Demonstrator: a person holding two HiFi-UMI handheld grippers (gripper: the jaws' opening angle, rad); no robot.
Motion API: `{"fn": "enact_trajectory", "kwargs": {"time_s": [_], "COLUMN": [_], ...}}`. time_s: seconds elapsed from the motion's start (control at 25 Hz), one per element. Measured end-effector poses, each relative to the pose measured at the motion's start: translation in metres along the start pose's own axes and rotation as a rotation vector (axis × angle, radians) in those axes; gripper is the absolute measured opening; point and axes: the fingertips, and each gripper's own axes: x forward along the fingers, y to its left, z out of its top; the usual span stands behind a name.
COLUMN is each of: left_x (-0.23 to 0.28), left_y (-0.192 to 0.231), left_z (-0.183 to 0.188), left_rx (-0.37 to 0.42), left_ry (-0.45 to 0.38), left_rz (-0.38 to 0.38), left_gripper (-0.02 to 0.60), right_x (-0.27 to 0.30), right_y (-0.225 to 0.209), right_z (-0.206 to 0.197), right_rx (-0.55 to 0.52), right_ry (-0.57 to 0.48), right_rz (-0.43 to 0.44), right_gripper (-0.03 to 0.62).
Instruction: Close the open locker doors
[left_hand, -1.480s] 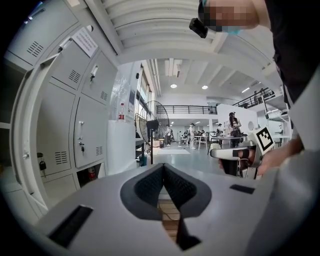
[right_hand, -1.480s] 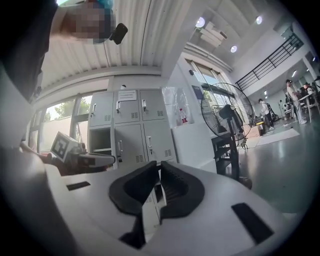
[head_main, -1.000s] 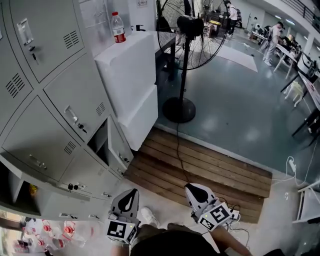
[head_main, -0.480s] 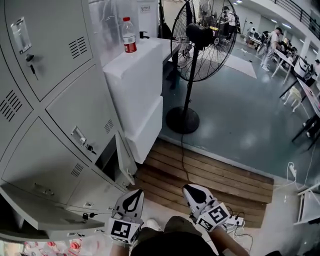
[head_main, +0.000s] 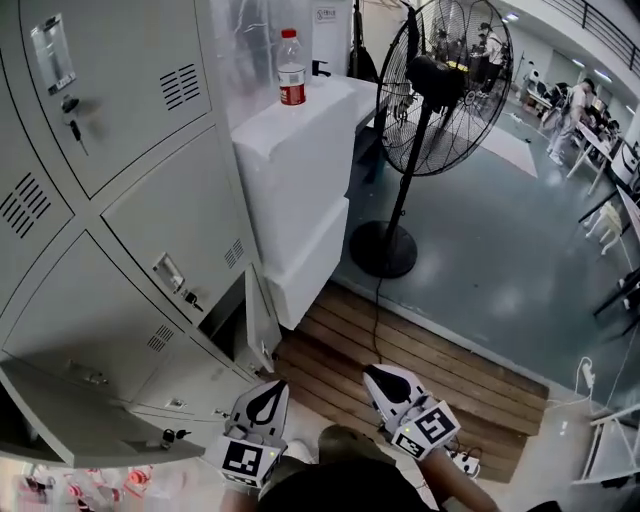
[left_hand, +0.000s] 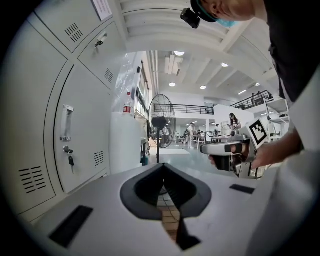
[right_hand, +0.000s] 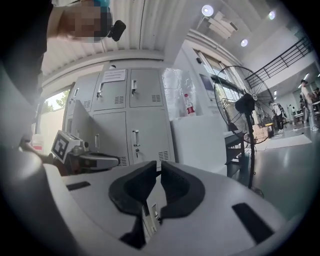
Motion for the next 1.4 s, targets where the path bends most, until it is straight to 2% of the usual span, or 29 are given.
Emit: {"fn": "enact_trajectory", "kwargs": {"time_s": [0.08,0.28,0.56,0.72,1.04,1.4], "left_x": [0.002,0.000,-0.028,-0.058,-0.116,-0.187], "left_y": [0.001,0.006,0.016,0.023,0.024,0.020], "left_z": [0.006,0.003,-0.003,-0.007,-0.023,-0.037], "left_rx": [0.002,-0.037,-0.053,-0.068,-0.102,-0.162], "left_ry": [0.009,-0.027,-0.028,-0.018,-0.020,-0.012], "left_rz": [0.029,0.135,0.329,0.481,0.703,0.912], "left_gripper": [0.009,0.009,0.009,0.009,0.009,0.009], "right_x": [0.007,0.028,0.061,0.079,0.098,0.107], "right_y": [-0.003,-0.004,0.018,0.048,0.115,0.191], "right_z": [0.002,0.004,0.002,0.000,0.001,0.001], "right_rx": [-0.001,-0.005,-0.017,-0.018,-0.034,-0.048], "right_ry": [0.009,0.020,0.039,0.055,0.069,0.083], "right_rz": [0.041,0.169,0.384,0.535,0.799,1.014], "right_gripper": [0.038,0.038,0.038,0.038,0.038,0.038]}}
